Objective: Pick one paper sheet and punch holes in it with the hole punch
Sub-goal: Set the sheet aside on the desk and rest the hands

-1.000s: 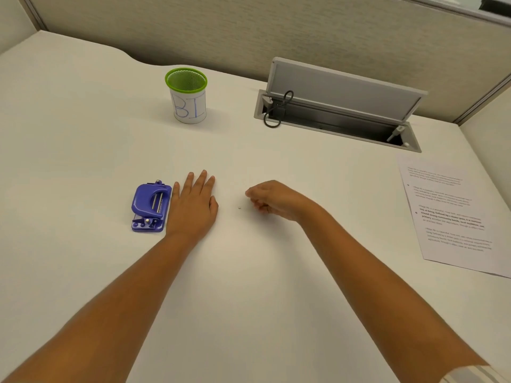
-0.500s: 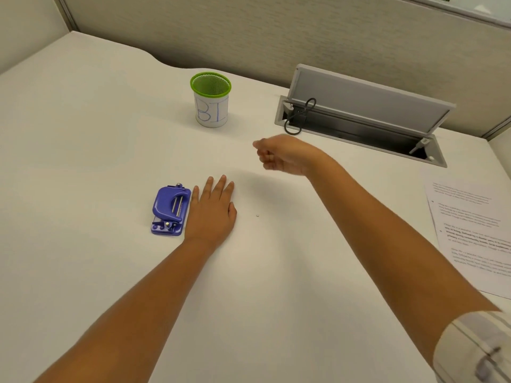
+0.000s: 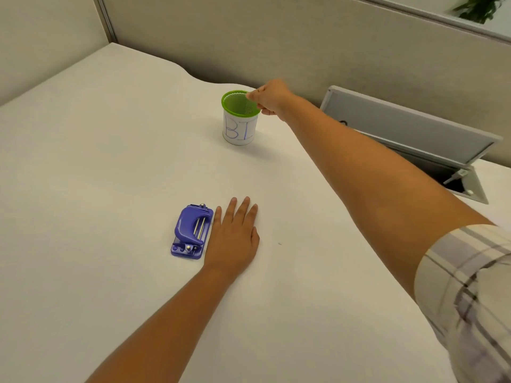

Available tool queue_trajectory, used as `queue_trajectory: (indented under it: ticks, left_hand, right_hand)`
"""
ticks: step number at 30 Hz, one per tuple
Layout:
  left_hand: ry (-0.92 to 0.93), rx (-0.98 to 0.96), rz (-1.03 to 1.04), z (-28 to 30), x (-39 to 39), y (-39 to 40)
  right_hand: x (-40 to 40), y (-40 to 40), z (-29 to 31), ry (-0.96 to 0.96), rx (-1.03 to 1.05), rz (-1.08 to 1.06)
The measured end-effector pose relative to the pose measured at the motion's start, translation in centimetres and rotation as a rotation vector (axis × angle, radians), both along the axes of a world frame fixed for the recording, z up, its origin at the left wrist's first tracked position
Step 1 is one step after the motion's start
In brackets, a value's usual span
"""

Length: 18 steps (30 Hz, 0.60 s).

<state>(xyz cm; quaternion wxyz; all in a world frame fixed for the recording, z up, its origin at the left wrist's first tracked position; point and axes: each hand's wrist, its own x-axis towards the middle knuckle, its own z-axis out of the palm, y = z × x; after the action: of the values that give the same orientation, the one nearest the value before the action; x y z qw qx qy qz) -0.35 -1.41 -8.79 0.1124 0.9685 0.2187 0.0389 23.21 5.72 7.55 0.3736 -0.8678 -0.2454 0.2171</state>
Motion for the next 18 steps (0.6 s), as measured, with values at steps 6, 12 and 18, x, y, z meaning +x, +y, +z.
queue_trajectory:
  ticks: [6, 12, 18]
  left_hand:
    - [-0.001, 0.004, 0.007, -0.1, 0.0, 0.1]
    - [-0.006, 0.003, 0.004, 0.0, -0.1, 0.1]
    - [-0.003, 0.004, -0.005, 0.3, -0.1, 0.2]
  right_hand:
    - [0.3, 0.2, 0.0, 0.022, 0.029, -0.020]
    - [-0.4, -1.5, 0.4, 0.052, 0.067, 0.025]
    - [-4.5, -6.6, -1.1, -0.042, -0.035, 0.266]
